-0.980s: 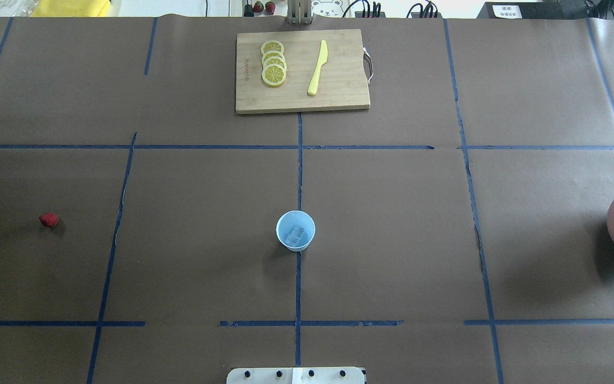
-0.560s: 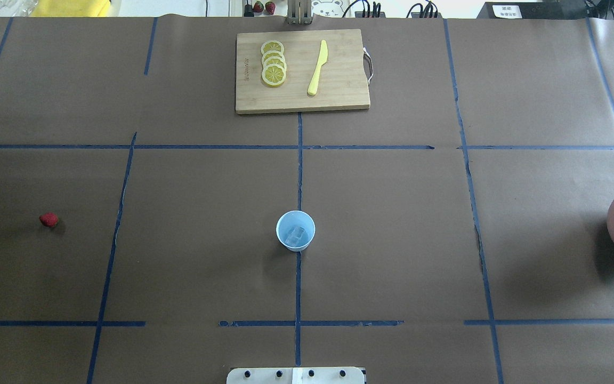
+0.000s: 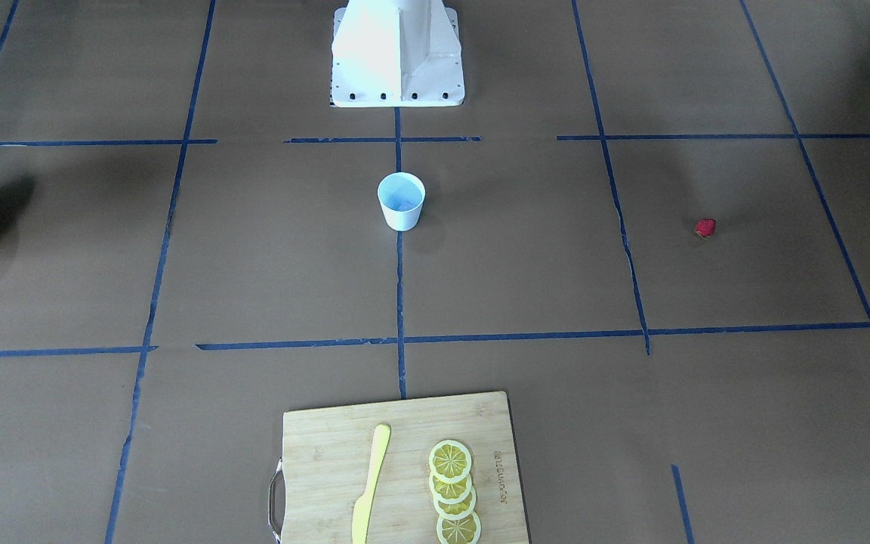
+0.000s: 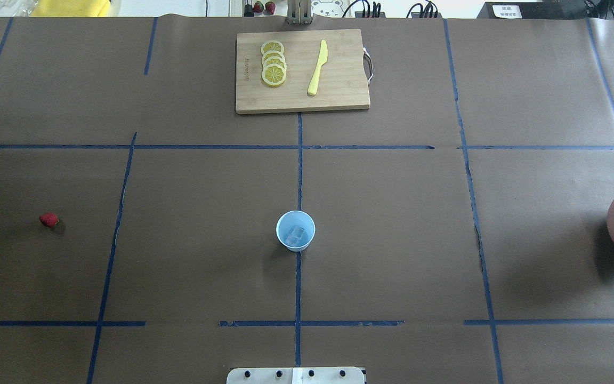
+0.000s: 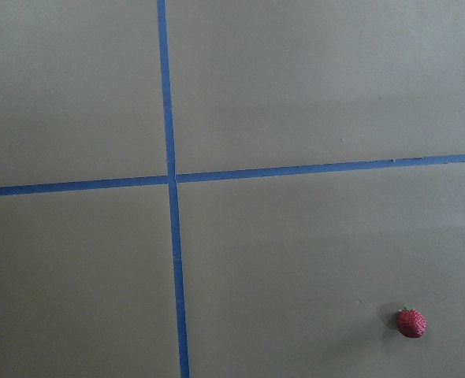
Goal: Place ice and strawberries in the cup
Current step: 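Reach into the pink bowl for another ice cube with the right gripper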
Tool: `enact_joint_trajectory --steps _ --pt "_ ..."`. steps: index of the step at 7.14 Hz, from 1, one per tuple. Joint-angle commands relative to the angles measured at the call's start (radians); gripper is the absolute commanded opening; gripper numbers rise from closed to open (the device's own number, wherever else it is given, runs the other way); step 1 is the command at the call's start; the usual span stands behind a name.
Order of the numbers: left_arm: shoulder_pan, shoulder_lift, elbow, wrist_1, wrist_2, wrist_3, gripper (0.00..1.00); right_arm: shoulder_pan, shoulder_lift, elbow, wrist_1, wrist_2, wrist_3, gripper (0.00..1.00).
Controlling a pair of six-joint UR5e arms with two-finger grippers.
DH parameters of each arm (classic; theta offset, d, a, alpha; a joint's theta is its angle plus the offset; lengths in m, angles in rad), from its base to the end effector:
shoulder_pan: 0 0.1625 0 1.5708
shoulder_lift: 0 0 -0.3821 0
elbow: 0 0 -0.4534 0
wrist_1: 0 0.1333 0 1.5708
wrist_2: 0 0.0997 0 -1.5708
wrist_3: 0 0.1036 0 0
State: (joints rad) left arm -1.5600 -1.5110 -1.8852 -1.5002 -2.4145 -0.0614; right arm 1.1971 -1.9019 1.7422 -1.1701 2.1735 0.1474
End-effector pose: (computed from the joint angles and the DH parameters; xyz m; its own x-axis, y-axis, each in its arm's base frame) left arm -0.0502 -0.5271 0.4792 0.6626 0.0833 -0.7443 0.0301 0.9900 0.1376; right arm -0.0914 -0.4374 0.6550 0.7618 -0.2893 0.5796 0.2453 0.9569 0.1552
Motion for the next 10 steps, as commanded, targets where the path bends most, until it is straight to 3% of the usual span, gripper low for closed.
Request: enact_joint_trajectory --steps 1,2,4,5,6,8,10 --pt "0.000 0.002 0.000 0.000 0.000 0.000 1.00 -0.001 0.003 0.006 0.001 0.000 0.000 0.08" --pt "0.000 0.002 0.000 0.000 0.000 0.000 1.00 -0.001 0.004 0.014 0.001 0.000 0.000 0.00" --pt "0.000 0.002 0.000 0.002 0.000 0.000 1.00 0.004 0.003 0.057 -0.002 0.012 0.000 0.00" --pt "0.000 0.002 0.000 0.002 0.000 0.000 1.00 0.024 0.006 0.154 -0.096 0.015 0.000 0.00" --pt "-0.002 0.002 0.000 0.002 0.000 0.000 1.00 0.027 0.065 0.274 -0.261 0.016 0.000 0.00" --pt "0.000 0.003 -0.002 0.002 0.000 0.000 1.00 0.024 0.307 0.362 -0.568 0.017 0.015 0.00" --pt "0.000 0.002 -0.002 0.000 0.000 0.000 1.00 -0.061 0.543 0.355 -0.734 0.055 0.103 0.00"
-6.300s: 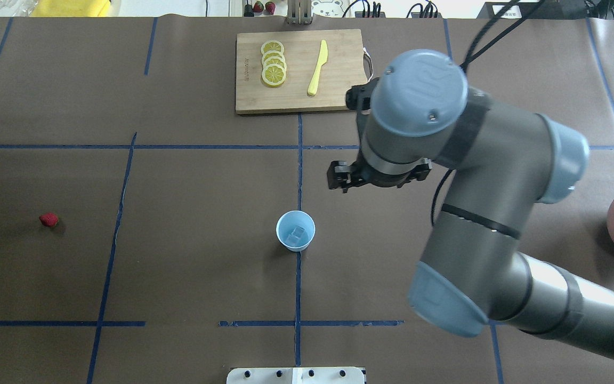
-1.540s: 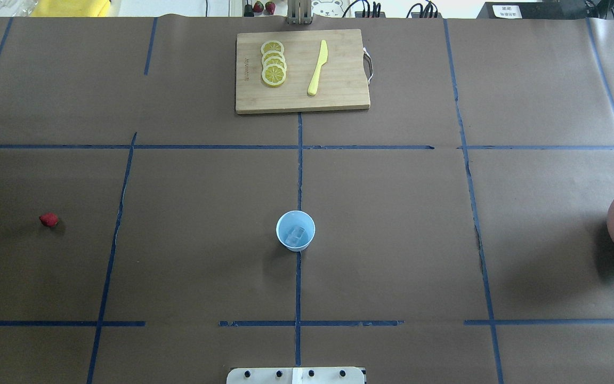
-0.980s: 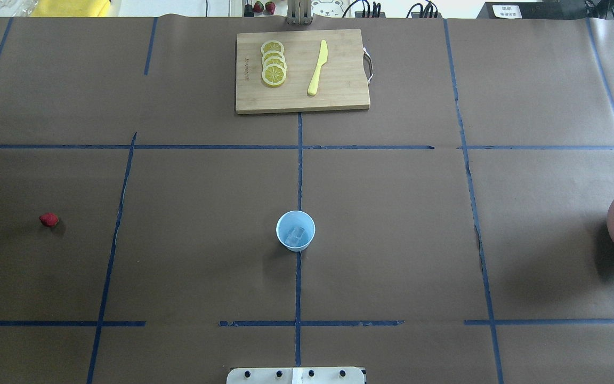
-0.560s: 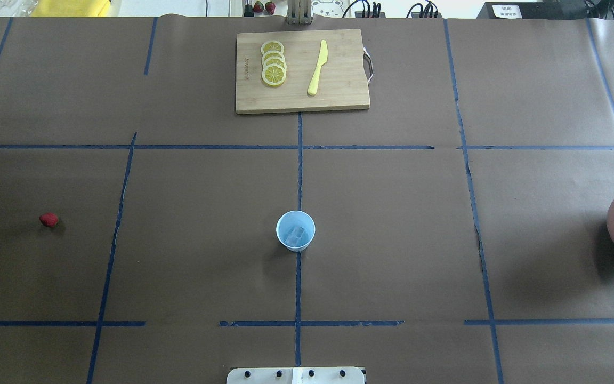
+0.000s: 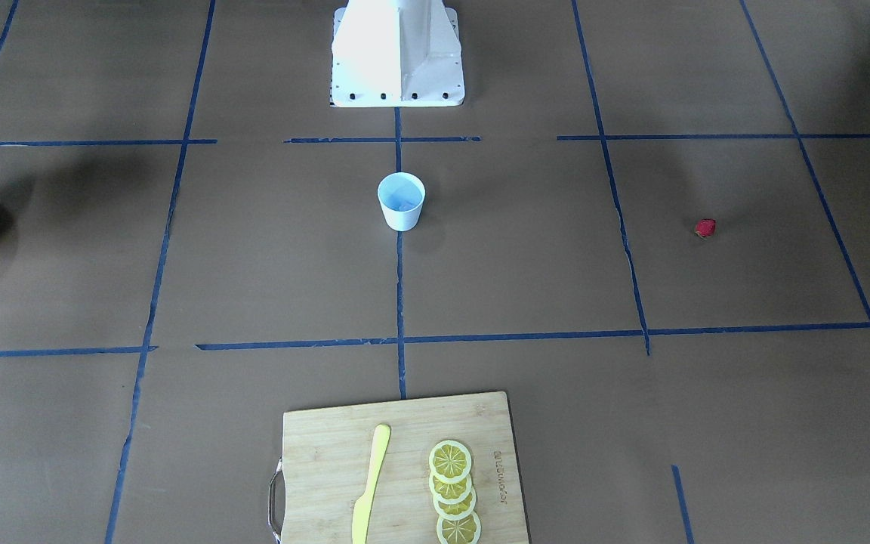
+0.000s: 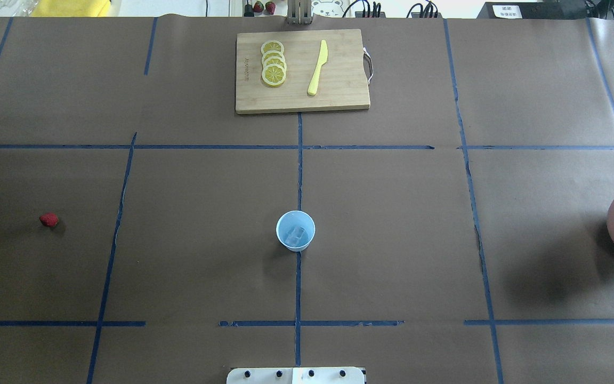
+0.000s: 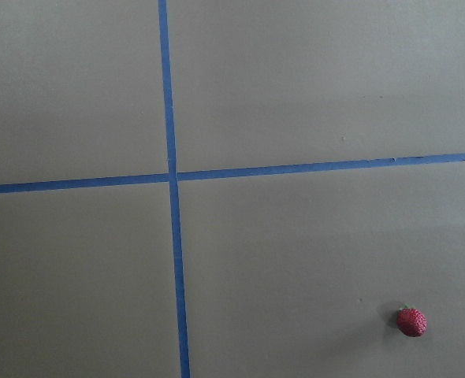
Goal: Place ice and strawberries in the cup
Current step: 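Carry the ice cube with the right gripper over the blue cup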
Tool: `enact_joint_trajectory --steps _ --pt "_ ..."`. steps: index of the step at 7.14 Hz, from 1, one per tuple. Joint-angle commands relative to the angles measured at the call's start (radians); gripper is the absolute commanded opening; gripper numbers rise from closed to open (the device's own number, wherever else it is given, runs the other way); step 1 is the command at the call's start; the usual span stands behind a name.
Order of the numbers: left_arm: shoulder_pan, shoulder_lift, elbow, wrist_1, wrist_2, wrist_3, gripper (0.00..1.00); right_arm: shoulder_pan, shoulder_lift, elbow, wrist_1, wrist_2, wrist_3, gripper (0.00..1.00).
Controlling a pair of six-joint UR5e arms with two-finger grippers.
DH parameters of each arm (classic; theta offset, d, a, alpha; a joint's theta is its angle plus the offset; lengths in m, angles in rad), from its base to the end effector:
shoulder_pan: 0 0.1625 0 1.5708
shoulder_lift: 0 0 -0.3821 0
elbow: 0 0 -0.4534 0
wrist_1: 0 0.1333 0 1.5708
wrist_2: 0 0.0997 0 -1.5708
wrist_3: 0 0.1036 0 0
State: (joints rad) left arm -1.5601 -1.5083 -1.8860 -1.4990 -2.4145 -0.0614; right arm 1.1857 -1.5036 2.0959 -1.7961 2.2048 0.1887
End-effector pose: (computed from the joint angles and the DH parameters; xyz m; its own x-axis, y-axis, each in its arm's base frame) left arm -0.0503 -0.5262 0.4803 0.6626 0.0809 -0.7446 0.0302 0.9905 0.1345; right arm -0.1305 -0.5134 0.3328 0.7208 -0.3285 0.6104 0.2193 0.9434 0.2487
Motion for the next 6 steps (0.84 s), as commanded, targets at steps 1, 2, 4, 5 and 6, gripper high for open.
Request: enact_joint_trajectory --steps 1,2,4,5,6 --pt "0.000 -0.001 -0.002 -0.001 0.000 0.000 1.00 -0.131 0.254 -0.005 -0.158 0.021 0.186 0.00" --pt "0.000 -0.001 -0.007 -0.001 0.000 0.000 1.00 -0.217 0.342 -0.022 -0.164 0.013 0.331 0.00" --pt "0.000 -0.001 -0.007 -0.001 0.000 0.000 1.00 -0.378 0.469 -0.051 -0.164 -0.063 0.562 0.00" --pt "0.000 -0.001 -0.005 -0.001 0.000 0.000 1.00 -0.455 0.527 -0.078 -0.164 -0.109 0.645 0.00" --pt "0.000 -0.001 -0.005 -0.001 0.000 0.000 1.00 -0.545 0.581 -0.111 -0.163 -0.170 0.746 0.00"
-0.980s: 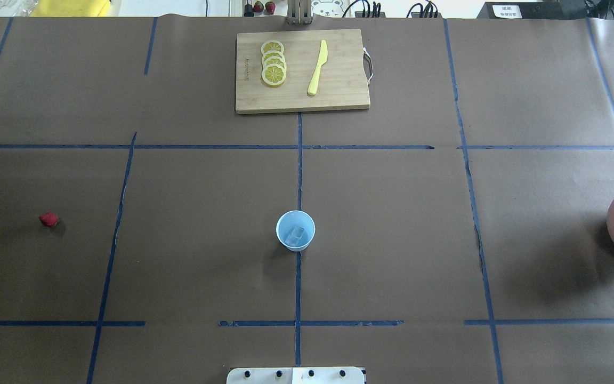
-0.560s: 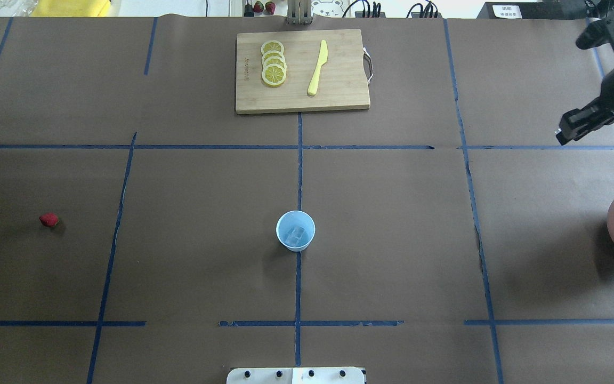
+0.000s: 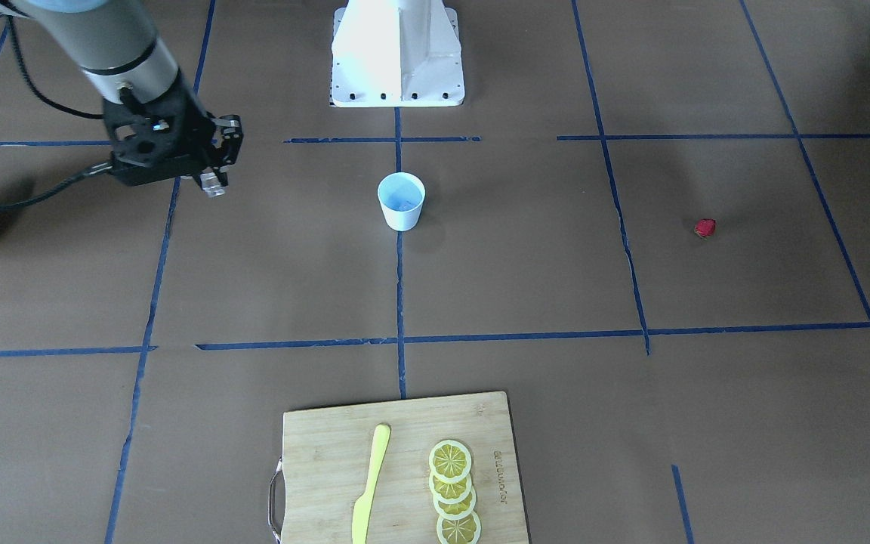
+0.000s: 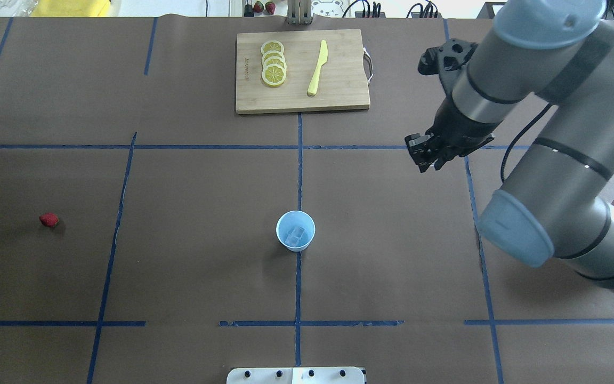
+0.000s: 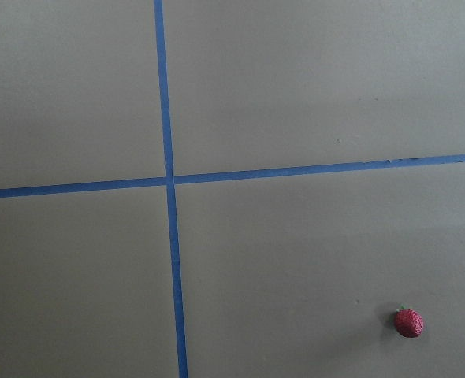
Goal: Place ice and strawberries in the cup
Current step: 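Carry the ice cube with the right gripper over the blue cup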
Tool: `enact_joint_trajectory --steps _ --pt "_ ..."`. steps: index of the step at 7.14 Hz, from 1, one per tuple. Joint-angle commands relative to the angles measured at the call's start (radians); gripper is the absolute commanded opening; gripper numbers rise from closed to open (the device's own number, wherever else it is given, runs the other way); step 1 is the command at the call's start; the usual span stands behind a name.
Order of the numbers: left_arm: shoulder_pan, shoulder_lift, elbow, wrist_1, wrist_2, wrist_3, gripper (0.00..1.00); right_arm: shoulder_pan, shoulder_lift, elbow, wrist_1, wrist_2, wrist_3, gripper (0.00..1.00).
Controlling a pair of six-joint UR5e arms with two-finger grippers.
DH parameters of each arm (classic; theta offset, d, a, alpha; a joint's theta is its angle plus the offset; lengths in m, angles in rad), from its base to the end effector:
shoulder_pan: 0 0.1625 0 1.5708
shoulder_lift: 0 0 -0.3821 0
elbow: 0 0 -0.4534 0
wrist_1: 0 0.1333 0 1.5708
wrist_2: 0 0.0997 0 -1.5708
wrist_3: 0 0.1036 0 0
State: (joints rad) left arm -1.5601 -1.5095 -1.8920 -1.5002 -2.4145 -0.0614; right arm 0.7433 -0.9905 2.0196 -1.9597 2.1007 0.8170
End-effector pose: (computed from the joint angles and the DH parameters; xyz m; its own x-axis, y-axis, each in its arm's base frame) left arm -0.0503 -0.5262 0.4762 0.6626 0.0872 -0.7439 0.0302 0.9893 0.1428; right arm -0.3698 -0.4498 0.1057 0.6780 -0.1789 0.7130 0.1405 0.9836 0.1133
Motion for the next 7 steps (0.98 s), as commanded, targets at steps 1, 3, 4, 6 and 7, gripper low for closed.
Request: enact_joint_trajectory --steps 1,3,4,6,7 --pt "0.000 0.000 0.001 0.000 0.000 0.000 1.00 -0.164 0.125 -0.089 0.001 -0.120 0.173 0.00" --pt "0.000 0.002 0.002 0.000 0.000 0.002 1.00 -0.264 0.273 -0.258 0.005 -0.177 0.293 0.00" --pt "0.000 0.002 0.007 0.000 0.002 0.002 1.00 -0.292 0.344 -0.348 0.016 -0.198 0.339 0.00" --pt "0.000 0.002 0.007 0.000 0.003 0.002 1.00 -0.330 0.365 -0.407 0.082 -0.224 0.385 0.00" --pt "-0.002 0.002 0.001 0.000 0.003 0.002 1.00 -0.343 0.365 -0.407 0.081 -0.234 0.389 0.00"
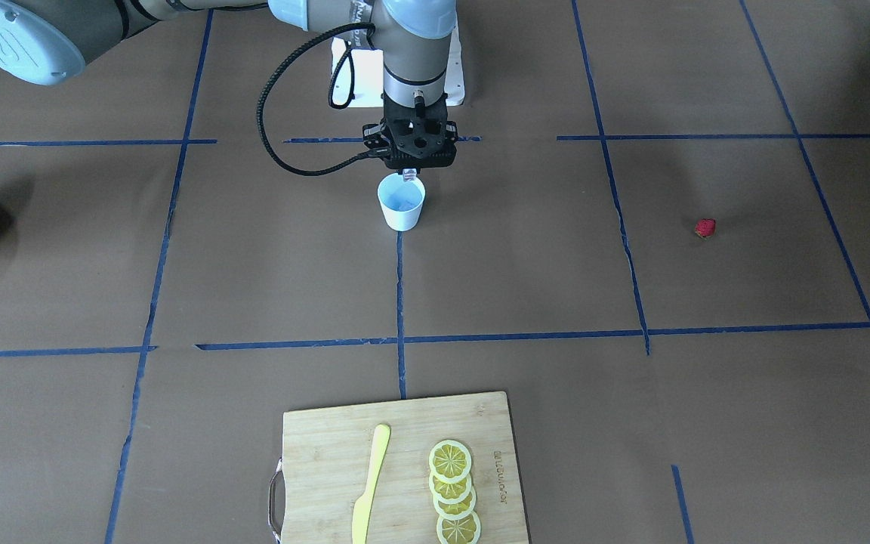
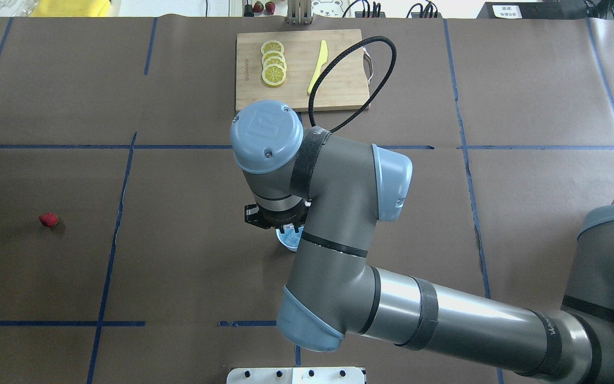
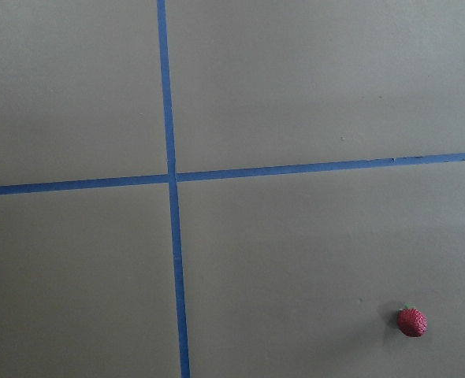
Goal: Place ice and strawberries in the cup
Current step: 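Carry the ice cube with the right gripper over the blue cup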
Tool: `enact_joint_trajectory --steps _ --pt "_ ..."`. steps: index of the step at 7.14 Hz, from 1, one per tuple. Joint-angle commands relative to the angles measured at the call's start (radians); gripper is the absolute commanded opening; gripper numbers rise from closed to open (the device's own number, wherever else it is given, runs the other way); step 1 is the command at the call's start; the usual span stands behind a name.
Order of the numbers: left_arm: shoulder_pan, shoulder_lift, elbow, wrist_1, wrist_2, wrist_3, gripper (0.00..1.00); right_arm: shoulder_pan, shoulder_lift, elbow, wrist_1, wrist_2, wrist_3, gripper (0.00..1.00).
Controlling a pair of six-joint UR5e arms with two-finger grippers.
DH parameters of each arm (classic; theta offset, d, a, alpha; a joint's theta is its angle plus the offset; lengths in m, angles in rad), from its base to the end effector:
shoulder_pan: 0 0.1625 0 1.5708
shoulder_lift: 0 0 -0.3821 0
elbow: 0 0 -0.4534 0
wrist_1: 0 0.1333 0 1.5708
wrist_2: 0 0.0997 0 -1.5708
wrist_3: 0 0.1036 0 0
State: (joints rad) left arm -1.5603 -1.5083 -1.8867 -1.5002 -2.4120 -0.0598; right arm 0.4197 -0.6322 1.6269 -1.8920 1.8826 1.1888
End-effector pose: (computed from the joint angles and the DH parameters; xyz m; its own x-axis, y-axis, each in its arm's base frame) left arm -0.0506 -0.5262 0.4800 0.6645 0.0835 -0.7426 0.0294 0.9900 0.1377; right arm -0.5930 -0.3758 0.0230 0.7418 -0.0575 0.6681 0.0684 0.9976 0.0100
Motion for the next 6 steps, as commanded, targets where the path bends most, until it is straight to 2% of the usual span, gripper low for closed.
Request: enact_joint_trajectory --steps 1,6 --pt "0.000 0.000 -0.005 0.000 -0.001 0.000 1.00 -0.025 0.002 -0.019 0.013 -0.019 0.020 0.00" --pt "-0.001 0.000 -0.005 0.000 -0.001 0.000 1.00 -0.026 -0.009 -0.042 0.010 -0.023 0.020 0.00"
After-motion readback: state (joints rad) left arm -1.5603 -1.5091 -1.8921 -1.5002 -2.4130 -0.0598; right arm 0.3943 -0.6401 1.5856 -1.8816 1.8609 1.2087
